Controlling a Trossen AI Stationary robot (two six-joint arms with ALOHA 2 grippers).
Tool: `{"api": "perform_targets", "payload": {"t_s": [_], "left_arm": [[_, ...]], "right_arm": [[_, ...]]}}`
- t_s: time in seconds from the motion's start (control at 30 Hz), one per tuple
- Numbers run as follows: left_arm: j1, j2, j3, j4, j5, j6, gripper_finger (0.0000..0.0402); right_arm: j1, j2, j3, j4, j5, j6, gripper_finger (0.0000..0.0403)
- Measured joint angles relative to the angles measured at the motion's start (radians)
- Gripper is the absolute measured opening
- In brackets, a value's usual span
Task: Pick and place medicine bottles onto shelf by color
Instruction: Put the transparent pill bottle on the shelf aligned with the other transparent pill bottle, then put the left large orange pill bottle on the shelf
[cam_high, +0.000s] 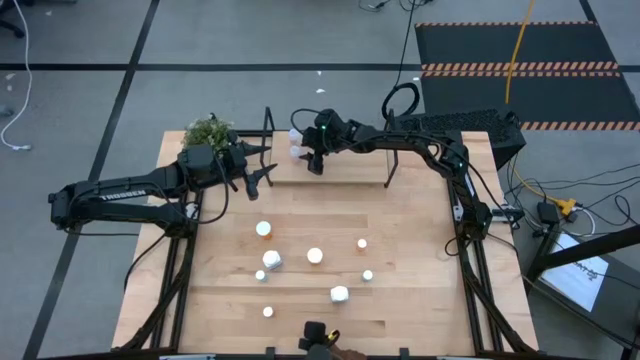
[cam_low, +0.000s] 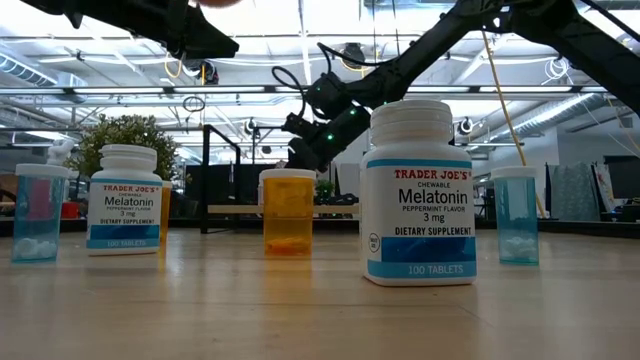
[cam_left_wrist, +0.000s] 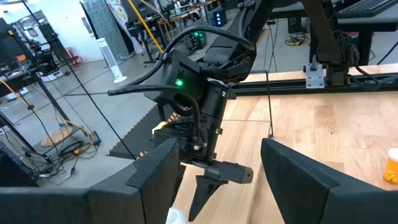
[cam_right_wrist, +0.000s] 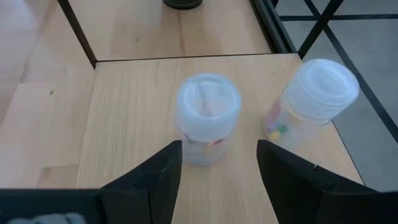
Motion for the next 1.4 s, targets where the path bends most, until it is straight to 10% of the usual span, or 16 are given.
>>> {"api": "perform_targets", "payload": {"t_s": [0.7,1.4], "left_arm": [[-0.043,0.000,0.000,0.011,0.010,-0.048,0.0232],[-0.385,0.268,0.221,-0.197,-0.199,-0.222,0.0232]], "right_arm": [[0.134,-0.318,-0.040,-0.567,0.054,0.037,0.0204],[0.612,-1.190,-0.821,-0.194,0.437,0.259,0.0203]]}}
